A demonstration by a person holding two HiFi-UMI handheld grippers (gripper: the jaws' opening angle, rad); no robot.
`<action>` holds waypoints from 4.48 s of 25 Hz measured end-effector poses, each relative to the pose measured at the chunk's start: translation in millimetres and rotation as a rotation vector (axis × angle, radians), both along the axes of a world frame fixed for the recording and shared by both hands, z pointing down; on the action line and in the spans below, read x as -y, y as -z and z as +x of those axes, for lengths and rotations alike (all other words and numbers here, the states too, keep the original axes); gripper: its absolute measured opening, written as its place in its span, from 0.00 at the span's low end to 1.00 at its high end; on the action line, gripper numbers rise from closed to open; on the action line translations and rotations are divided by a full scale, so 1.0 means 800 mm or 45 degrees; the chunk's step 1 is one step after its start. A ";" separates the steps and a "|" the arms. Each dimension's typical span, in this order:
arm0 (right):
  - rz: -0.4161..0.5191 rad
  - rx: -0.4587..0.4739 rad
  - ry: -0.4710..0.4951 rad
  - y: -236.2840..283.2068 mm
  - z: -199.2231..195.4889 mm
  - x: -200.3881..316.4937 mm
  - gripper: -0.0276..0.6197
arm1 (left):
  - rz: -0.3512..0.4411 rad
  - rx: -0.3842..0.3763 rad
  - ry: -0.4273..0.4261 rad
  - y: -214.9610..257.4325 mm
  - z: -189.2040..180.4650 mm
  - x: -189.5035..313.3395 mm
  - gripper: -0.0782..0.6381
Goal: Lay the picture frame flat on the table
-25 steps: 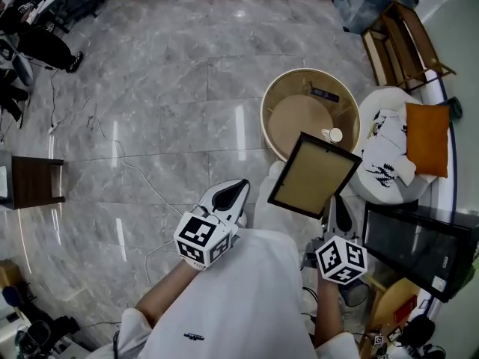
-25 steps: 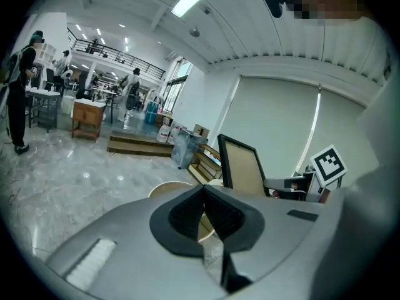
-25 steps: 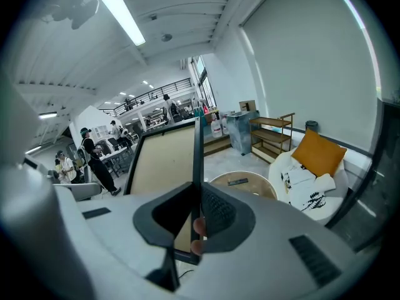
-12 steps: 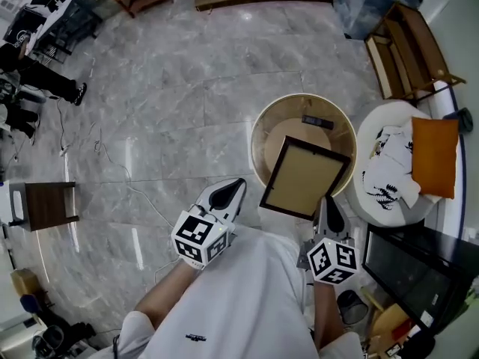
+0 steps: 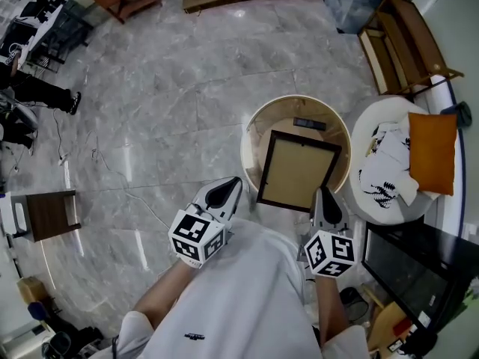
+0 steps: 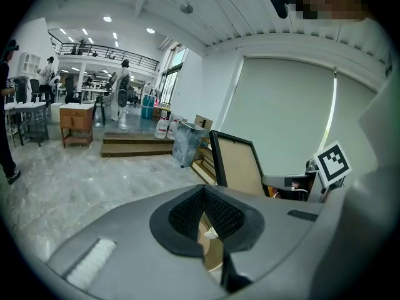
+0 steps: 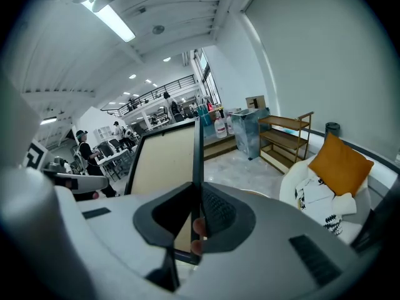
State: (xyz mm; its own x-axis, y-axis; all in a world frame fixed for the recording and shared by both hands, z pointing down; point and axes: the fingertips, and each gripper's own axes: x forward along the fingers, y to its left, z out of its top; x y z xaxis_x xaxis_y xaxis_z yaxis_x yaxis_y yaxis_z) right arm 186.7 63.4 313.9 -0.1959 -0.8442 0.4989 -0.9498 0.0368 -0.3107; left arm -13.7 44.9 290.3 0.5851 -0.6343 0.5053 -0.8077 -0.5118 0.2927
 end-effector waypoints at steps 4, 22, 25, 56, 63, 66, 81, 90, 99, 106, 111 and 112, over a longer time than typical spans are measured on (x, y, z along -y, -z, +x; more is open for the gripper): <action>-0.011 -0.008 -0.017 0.000 0.003 0.012 0.10 | 0.004 -0.003 -0.026 0.004 0.004 0.015 0.12; -0.164 -0.089 -0.012 -0.090 -0.002 0.064 0.10 | -0.153 -0.001 -0.037 -0.084 0.001 0.066 0.12; -0.214 -0.084 0.009 -0.118 -0.012 0.073 0.10 | -0.184 0.006 -0.040 -0.109 -0.003 0.077 0.12; -0.512 -0.105 0.123 -0.468 -0.048 0.150 0.10 | -0.444 -0.024 0.115 -0.391 -0.011 0.129 0.12; -0.563 -0.091 0.098 -0.544 -0.053 0.177 0.10 | -0.488 -0.036 0.151 -0.441 -0.016 0.136 0.12; -0.587 -0.104 0.115 -0.577 -0.057 0.183 0.10 | -0.509 -0.033 0.170 -0.460 -0.020 0.134 0.12; -0.710 -0.146 0.076 -0.686 -0.045 0.192 0.10 | -0.572 -0.010 0.187 -0.505 -0.024 0.124 0.12; -0.774 -0.177 0.014 -0.710 -0.038 0.182 0.10 | -0.574 0.003 0.188 -0.511 -0.026 0.119 0.12; -0.759 -0.142 -0.028 -0.694 -0.034 0.183 0.14 | -0.561 0.010 0.181 -0.498 -0.022 0.115 0.12; -0.700 -0.102 -0.014 -0.651 -0.028 0.185 0.13 | -0.526 0.006 0.166 -0.476 -0.008 0.113 0.12; -0.662 -0.090 0.003 -0.604 -0.028 0.180 0.11 | -0.495 0.006 0.149 -0.444 -0.005 0.110 0.12; -0.655 -0.089 0.007 -0.594 -0.028 0.178 0.11 | -0.488 0.006 0.147 -0.437 -0.004 0.109 0.12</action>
